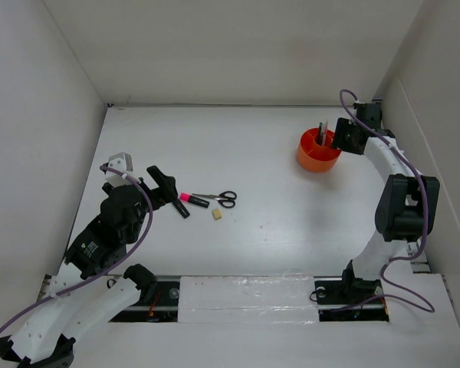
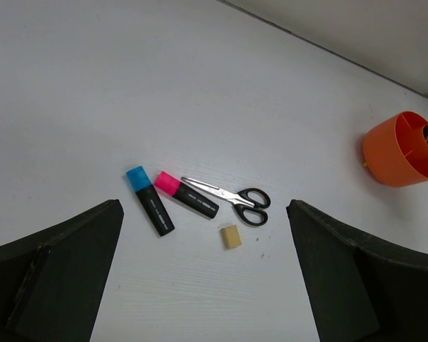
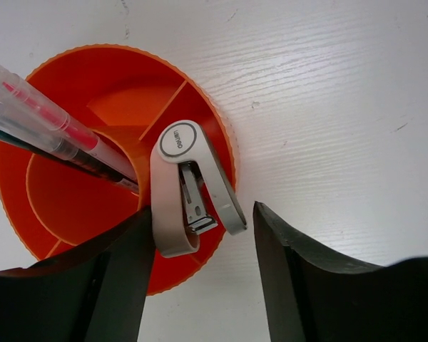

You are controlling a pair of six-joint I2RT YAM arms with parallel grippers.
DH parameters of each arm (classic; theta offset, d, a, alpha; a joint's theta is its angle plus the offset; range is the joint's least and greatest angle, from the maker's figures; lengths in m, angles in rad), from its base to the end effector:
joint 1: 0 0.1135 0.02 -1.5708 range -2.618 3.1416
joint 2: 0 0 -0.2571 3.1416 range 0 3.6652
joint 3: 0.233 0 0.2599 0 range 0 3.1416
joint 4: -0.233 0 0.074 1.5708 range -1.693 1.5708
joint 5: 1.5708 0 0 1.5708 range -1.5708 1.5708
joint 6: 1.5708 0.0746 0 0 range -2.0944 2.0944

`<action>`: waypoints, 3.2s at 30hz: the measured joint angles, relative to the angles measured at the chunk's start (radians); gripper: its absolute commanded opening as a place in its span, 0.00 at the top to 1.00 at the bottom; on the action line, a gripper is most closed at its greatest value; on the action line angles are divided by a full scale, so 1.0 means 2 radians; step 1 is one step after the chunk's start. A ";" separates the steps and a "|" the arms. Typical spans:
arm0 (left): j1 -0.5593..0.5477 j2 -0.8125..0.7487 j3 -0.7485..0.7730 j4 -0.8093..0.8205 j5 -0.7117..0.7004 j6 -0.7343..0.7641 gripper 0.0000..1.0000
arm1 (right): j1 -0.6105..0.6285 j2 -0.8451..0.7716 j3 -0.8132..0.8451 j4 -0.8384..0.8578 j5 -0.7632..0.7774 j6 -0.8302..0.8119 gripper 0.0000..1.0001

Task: Sort the stationery into containers
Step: Place the stapler in the storage box, then pick up the stationery from the center of the board.

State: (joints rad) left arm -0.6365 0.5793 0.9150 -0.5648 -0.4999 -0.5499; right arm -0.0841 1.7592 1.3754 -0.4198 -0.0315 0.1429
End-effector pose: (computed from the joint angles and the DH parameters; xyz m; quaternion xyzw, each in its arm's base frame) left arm 0.1497 -0.0661 0.3625 -0.1208 0.7649 -0.1761 0.6077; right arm 0.4269 -0.0336 0.2201 0.0992 0.9219 0.0256 0.3736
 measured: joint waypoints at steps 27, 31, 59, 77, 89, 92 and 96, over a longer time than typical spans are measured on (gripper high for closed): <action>0.000 0.000 0.000 0.000 -0.001 0.000 0.00 | 0.083 -0.121 0.002 -0.015 0.015 0.000 0.08; 0.000 0.001 0.000 0.000 -0.007 -0.001 0.00 | 0.142 -0.167 -0.005 -0.009 0.016 -0.004 0.07; 0.000 -0.014 0.011 -0.075 -0.143 -0.093 0.00 | 0.556 -0.044 -0.108 0.099 0.073 0.068 0.46; 0.000 -0.005 0.011 -0.056 -0.117 -0.073 0.00 | 0.571 0.097 -0.003 0.093 0.155 0.116 0.47; 0.000 -0.015 0.011 -0.052 -0.108 -0.065 0.00 | 0.571 0.131 0.012 0.054 0.183 0.129 0.49; 0.000 -0.019 0.011 -0.052 -0.106 -0.064 0.00 | 0.571 0.132 0.012 0.051 0.185 0.130 0.52; 0.000 -0.023 0.011 -0.052 -0.106 -0.064 0.00 | 0.571 0.140 0.013 0.048 0.184 0.135 0.52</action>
State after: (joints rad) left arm -0.6365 0.5323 0.9363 -0.6693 -0.7113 -0.6769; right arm 1.0576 2.0384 1.4021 -0.3229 0.3374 0.4122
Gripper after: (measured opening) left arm 0.996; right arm 0.486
